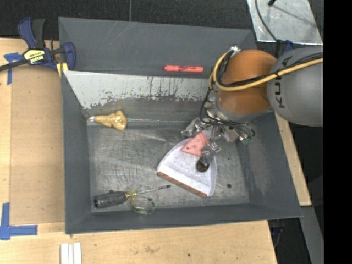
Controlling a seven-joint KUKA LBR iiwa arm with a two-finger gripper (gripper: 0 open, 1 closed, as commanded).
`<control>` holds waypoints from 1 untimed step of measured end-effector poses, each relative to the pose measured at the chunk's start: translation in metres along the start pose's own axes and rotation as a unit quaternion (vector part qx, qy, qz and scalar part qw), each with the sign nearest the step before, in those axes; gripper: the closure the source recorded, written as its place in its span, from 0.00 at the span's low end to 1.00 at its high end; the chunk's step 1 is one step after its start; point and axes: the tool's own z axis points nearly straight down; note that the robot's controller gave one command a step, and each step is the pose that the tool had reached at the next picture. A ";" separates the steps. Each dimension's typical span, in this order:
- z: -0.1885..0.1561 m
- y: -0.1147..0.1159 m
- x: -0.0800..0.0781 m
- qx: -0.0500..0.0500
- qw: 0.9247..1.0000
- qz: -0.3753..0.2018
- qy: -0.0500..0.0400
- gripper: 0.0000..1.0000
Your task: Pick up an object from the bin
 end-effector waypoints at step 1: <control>0.000 0.000 0.000 0.000 1.000 0.000 0.000 1.00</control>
Offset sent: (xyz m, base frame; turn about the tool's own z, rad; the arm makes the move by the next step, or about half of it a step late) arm 0.0046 0.0269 0.0714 0.1235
